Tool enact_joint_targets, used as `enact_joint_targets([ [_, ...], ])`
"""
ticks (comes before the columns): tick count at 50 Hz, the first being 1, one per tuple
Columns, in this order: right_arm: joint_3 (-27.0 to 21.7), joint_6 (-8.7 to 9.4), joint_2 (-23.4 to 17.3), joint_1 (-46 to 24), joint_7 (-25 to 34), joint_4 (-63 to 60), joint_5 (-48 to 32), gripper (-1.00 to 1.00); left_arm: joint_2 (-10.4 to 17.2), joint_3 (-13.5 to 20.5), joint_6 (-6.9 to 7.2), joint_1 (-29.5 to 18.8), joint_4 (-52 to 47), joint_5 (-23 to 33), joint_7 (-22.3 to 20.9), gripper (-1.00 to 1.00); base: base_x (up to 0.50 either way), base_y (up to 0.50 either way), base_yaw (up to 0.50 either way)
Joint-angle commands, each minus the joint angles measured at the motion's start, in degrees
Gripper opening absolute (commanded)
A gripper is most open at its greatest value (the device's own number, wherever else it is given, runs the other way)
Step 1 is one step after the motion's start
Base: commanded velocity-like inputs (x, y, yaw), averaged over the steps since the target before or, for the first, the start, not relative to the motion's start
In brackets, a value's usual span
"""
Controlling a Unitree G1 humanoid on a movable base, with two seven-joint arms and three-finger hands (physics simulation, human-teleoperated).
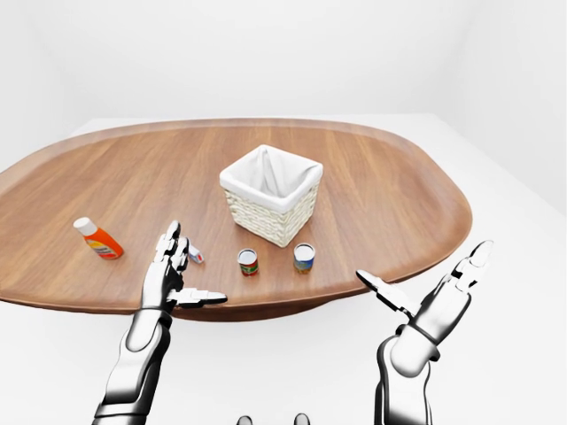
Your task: Pick up the alphabet soup and the cream cheese box, and put them in the basket.
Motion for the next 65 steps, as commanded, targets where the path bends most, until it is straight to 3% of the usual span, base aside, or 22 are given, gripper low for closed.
enact_joint_targets([
  [1,0.1,0.27,0.1,0.1,0.0,-0.4,-0.6,1.0,0.0,0.1,-0.71,-0.1,0.6,0.0,-0.1,1.0,0.18,0.0,0.0],
  [19,0.2,-0.46,-0.2,-0.2,0.0,1.0,-1.0,1.0,0.0,0.0,0.06,-0.1,0.0,0.1,0.0,1.0,0.18,0.0,0.0],
  [28,0.4,0.22,-0.2,-0.2,0.0,0.5,-1.4,1.0,0.1,0.1,-0.15,-0.4,0.7,0.1,0.0,1.0,0.17,0.0,0.0],
  [30,0.4,0.45,-0.1,-0.2,0.0,0.2,-1.3,1.0,0.1,0.1,-0.75,-0.6,1.6,0.1,0.0,1.0,0.18,0.0,0.0],
  [33,0.3,-0.27,-0.2,-0.2,0.0,0.9,-1.1,1.0,0.1,0.1,0.19,-0.3,0.5,0.1,0.0,1.0,0.18,0.0,0.0],
  [39,0.3,-0.14,-0.1,-0.2,0.0,0.7,-1.0,1.0,0.1,0.2,-0.63,-0.4,1.1,0.1,0.0,1.0,0.18,0.0,0.0],
  [51,0.3,-0.98,-0.2,-0.1,0.0,1.0,-1.5,1.0,0.0,0.0,0.11,0.0,-0.2,0.1,0.1,1.0,0.18,0.01,0.0],
  [61,0.5,-0.32,-0.1,-0.1,0.0,0.3,-1.7,1.0,0.1,0.1,-0.8,-0.3,0.9,0.0,0.0,1.0,0.22,0.07,0.0],
  [65,0.4,-0.73,-0.1,0.0,0.0,0.7,-1.5,1.0,0.0,0.0,-0.12,0.0,-0.1,0.0,0.1,1.0,0.22,0.06,0.0],
])
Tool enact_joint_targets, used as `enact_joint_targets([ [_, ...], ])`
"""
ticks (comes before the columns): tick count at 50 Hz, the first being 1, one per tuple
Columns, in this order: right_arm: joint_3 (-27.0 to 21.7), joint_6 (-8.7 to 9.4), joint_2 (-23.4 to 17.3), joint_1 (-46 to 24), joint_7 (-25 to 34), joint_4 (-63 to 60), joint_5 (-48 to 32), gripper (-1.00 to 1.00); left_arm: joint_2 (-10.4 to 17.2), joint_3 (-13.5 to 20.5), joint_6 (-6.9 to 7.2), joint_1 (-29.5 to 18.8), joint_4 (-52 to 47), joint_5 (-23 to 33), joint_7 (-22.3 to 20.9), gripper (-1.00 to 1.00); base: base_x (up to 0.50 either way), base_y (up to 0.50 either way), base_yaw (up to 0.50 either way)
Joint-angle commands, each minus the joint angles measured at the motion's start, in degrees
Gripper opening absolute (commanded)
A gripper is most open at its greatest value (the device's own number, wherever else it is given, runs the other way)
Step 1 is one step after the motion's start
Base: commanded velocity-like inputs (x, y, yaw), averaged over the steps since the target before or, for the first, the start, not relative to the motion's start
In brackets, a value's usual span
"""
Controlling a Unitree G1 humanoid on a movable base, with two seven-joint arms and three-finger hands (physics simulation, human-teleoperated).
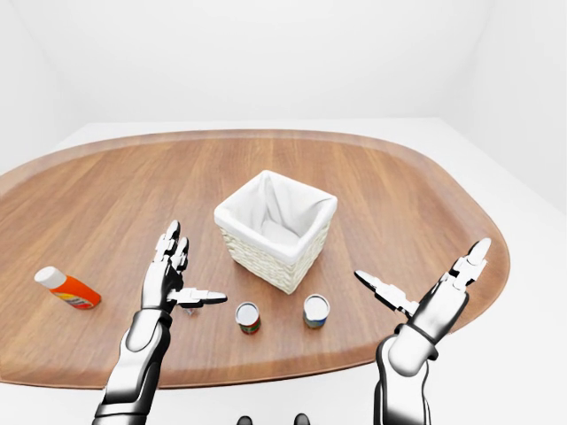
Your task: Pick up the alphabet soup and the cream cheese box, and put them in the basket.
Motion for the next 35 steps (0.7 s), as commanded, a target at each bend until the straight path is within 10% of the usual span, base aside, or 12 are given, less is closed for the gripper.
enact_joint_targets([
  [1,0.0,-0.48,0.0,0.0,0.0,0.4,0.0,1.0,0.0,0.0,-0.08,0.0,0.0,0.0,0.0,1.0,0.22,0.04,0.0],
  [35,0.0,-0.42,0.1,0.1,0.0,0.1,0.1,1.0,0.0,0.1,-0.47,0.0,0.1,0.0,0.0,1.0,0.22,0.0,0.0],
])
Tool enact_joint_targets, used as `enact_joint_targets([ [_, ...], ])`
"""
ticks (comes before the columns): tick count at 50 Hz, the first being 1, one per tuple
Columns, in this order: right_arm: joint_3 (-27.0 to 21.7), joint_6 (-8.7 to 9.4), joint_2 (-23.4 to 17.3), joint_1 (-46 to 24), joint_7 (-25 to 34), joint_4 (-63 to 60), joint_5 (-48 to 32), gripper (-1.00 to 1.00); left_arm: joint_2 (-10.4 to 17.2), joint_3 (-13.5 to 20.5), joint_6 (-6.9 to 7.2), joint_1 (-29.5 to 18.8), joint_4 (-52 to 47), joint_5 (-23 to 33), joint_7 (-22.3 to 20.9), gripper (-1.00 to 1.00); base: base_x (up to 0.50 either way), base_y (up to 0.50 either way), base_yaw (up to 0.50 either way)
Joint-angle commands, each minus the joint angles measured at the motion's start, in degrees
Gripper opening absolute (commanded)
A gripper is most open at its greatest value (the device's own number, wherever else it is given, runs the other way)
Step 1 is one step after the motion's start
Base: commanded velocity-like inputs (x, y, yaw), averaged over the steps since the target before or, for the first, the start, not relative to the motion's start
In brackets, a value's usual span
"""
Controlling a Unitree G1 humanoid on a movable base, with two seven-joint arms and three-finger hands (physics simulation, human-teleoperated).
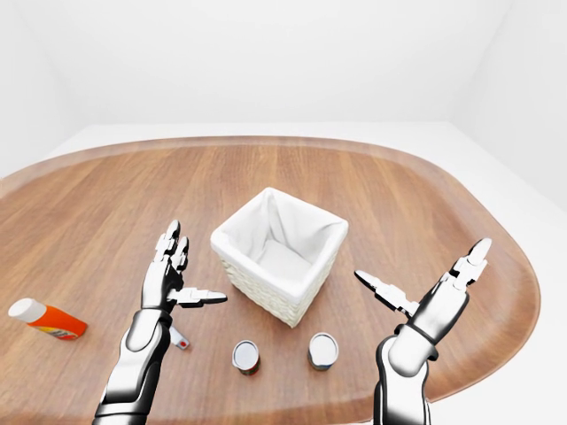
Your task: Pick up the alphabet soup and the cream cheese box, and put them in the basket.
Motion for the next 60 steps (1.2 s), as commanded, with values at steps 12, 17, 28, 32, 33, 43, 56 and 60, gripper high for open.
enact_joint_targets([
  [12,0.0,0.22,0.0,0.0,0.0,-0.3,0.0,1.0,-0.1,0.0,0.43,0.3,-1.0,-0.1,0.1,1.0,0.22,0.01,0.0],
  [17,0.0,-0.3,0.0,0.0,0.0,-0.1,0.4,1.0,0.0,0.3,0.45,0.4,-1.4,-0.5,0.1,1.0,0.21,0.01,0.0],
  [28,-0.1,-0.68,0.0,0.0,0.0,0.0,0.7,1.0,0.4,2.0,5.3,0.5,-6.0,-0.6,2.7,1.0,0.01,0.0,0.0],
  [32,-0.2,-0.15,0.0,-0.1,0.0,-0.2,0.8,1.0,1.8,4.8,6.67,-0.8,-7.9,0.9,5.3,1.0,0.0,0.0,0.0],
  [33,-0.3,0.04,0.0,-0.1,0.0,-0.3,0.8,1.0,2.1,5.1,7.45,-0.6,-8.9,0.3,4.4,1.0,0.0,0.0,0.0],
  [43,-0.1,-0.24,0.0,-0.1,0.0,0.0,0.5,1.0,3.5,6.7,7.82,-0.1,-15.8,4.7,3.7,1.0,0.0,0.0,0.0],
  [56,0.1,0.23,0.0,0.0,0.0,0.0,0.5,1.0,5.4,9.3,4.58,-1.8,-12.3,20.5,8.1,1.0,0.0,0.0,0.0],
  [60,0.4,-0.06,-0.1,0.0,0.0,0.4,0.1,1.0,6.3,9.8,5.84,-2.8,-13.9,23.2,7.9,1.0,0.0,0.0,0.0],
])
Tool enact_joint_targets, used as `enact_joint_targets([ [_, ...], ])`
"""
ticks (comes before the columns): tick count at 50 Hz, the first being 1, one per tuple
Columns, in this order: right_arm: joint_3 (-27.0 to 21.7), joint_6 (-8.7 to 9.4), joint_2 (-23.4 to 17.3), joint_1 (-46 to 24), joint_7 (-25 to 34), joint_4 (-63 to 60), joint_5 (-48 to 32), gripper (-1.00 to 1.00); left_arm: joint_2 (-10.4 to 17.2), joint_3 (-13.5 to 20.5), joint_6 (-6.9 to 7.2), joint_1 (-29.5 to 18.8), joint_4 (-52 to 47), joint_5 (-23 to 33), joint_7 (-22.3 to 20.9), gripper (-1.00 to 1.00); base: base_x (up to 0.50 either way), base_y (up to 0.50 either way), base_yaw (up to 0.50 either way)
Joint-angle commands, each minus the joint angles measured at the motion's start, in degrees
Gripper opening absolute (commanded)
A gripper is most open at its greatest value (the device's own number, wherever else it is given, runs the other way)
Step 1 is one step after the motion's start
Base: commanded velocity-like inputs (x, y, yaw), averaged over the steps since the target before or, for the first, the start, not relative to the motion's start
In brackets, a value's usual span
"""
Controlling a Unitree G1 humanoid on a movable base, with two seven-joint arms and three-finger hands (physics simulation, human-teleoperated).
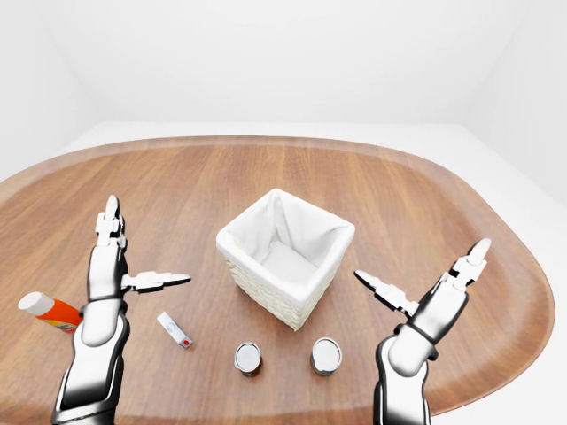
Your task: Pick up the alphabet soup and the cream cheese box, and put them in the basket.
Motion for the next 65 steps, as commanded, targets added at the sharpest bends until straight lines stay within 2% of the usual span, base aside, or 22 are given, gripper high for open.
enact_joint_targets([
  [1,0.3,0.42,0.0,0.0,0.0,-0.1,-0.3,1.0,2.2,2.2,0.92,-2.1,-1.7,8.8,1.4,1.0,0.0,0.0,0.0],
  [4,0.0,-0.16,-0.1,-0.2,0.0,0.7,0.1,1.0,2.9,2.7,1.38,-2.5,-2.0,11.6,1.5,1.0,0.0,0.0,0.0],
  [7,0.2,0.24,-0.1,-0.1,0.0,0.2,-0.2,1.0,3.9,2.4,1.79,-2.4,-2.8,17.1,0.9,1.0,0.0,0.0,0.0],
  [9,0.1,-0.2,-0.1,-0.2,0.0,0.8,-0.1,1.0,4.3,2.4,-0.15,-1.9,-2.4,19.0,0.3,1.0,0.0,0.0,0.0],
  [11,0.2,0.41,0.0,0.0,0.0,0.0,-0.2,1.0,4.2,2.8,0.07,-2.0,-2.4,20.3,-0.4,1.0,0.0,0.0,0.0],
  [14,0.1,0.3,-0.1,-0.1,0.0,0.2,-0.1,1.0,4.6,2.7,-0.73,-2.1,-2.3,24.1,-0.3,1.0,0.0,0.0,0.0],
  [15,0.2,0.39,-0.1,-0.1,0.0,0.2,-0.2,1.0,5.1,2.5,-1.8,-2.4,-1.1,26.3,1.0,1.0,0.0,0.0,0.0],
  [17,0.1,0.5,0.0,0.0,0.0,0.0,-0.2,1.0,5.4,2.7,-1.54,-2.9,-0.6,29.6,2.2,1.0,0.0,0.0,0.0],
  [19,0.1,0.43,-0.1,-0.1,0.0,0.1,-0.2,1.0,5.3,3.0,-0.48,-3.3,-1.3,30.6,1.6,1.0,0.0,0.0,0.0],
  [22,0.1,0.62,0.0,0.0,0.0,-0.2,-0.4,1.0,5.9,2.8,0.01,-3.2,-2.2,34.2,1.0,1.0,0.0,0.0,0.0],
  [23,0.1,0.72,0.1,0.1,0.0,-0.6,-0.4,1.0,6.1,2.9,-0.83,-3.4,-2.2,35.1,1.8,1.0,0.0,0.0,0.0],
  [25,0.1,0.34,0.0,0.0,0.0,-0.1,-0.5,1.0,5.6,2.9,-0.68,-2.7,-4.0,35.8,0.7,1.0,0.0,0.0,0.0],
  [29,0.0,-0.2,0.0,0.0,0.0,0.3,-0.2,1.0,5.6,2.7,-2.68,-1.7,-5.9,40.3,1.7,1.0,0.0,0.0,0.0],
  [33,0.0,-0.1,0.0,0.1,0.0,0.0,-0.2,1.0,5.1,2.3,-2.89,-1.2,-7.5,43.5,0.3,1.0,0.0,0.0,0.0],
  [34,-0.1,-0.39,0.0,0.1,0.0,0.4,-0.2,1.0,5.2,1.9,-3.71,-0.6,-8.2,44.8,0.0,1.0,0.0,0.0,0.0],
  [36,0.0,0.27,0.1,0.2,0.0,-0.5,-0.3,1.0,5.2,1.7,-5.52,0.1,-8.3,47.1,0.8,1.0,0.0,0.0,0.0],
  [38,0.0,0.27,0.2,0.2,0.0,-0.6,-0.3,1.0,4.9,1.8,-6.16,0.4,-9.0,48.6,0.4,1.0,0.0,0.0,0.0],
  [39,-0.1,-0.48,0.1,0.0,0.0,0.2,-0.2,1.0,5.2,1.5,-7.12,0.7,-9.2,50.7,1.1,1.0,0.0,0.0,0.0],
  [40,-0.1,-0.66,0.0,0.0,0.0,0.4,-0.2,1.0,5.1,1.6,-7.53,0.8,-9.4,51.5,1.1,1.0,0.0,0.0,0.0],
  [45,-0.3,-0.81,-0.1,-0.1,0.0,0.8,-0.3,1.0,5.0,1.1,-7.53,1.6,-10.3,56.4,1.5,1.0,0.0,0.0,0.0],
  [51,-0.5,0.03,-0.1,-0.3,0.0,0.1,-0.6,1.0,4.6,1.3,-7.53,1.3,-12.6,58.2,0.0,1.0,0.0,0.0,0.0],
  [65,-0.6,-0.98,0.0,-0.1,0.0,0.2,-0.9,1.0,4.7,0.8,-7.53,2.1,-11.1,63.8,2.4,1.0,0.0,0.0,0.0],
])
